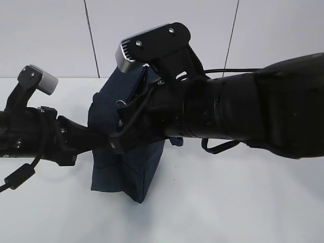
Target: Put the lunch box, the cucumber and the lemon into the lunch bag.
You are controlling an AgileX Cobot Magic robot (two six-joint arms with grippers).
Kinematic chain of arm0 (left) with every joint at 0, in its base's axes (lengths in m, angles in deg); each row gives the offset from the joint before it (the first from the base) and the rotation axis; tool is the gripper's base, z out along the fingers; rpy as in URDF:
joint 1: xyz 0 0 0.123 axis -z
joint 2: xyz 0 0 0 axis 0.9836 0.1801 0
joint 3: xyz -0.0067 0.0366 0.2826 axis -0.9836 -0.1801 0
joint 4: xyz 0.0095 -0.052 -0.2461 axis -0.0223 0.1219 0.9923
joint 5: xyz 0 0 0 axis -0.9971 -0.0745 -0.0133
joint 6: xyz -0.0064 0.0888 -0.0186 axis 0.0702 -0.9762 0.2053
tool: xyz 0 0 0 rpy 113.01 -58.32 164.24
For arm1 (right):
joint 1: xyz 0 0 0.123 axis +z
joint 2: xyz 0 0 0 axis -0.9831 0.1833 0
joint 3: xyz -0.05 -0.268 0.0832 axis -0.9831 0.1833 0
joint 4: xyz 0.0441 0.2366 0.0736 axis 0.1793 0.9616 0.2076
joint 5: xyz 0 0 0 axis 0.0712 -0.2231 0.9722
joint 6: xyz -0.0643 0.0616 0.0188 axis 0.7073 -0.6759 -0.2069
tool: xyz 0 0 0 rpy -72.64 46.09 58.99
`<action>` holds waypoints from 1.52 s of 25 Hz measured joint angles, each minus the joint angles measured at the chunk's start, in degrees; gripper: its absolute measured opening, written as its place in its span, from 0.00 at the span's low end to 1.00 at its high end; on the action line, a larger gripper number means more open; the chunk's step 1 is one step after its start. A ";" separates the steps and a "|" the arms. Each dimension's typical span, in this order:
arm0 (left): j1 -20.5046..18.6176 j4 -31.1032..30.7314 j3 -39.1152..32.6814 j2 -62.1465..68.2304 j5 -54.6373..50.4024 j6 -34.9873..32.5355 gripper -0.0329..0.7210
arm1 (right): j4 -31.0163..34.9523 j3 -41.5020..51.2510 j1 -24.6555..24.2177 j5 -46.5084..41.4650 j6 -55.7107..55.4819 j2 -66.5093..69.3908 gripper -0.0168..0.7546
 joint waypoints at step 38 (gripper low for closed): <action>0.00 0.71 0.13 0.00 -0.98 0.00 0.04 | 0.68 -10.58 -5.69 7.15 -9.66 5.91 0.03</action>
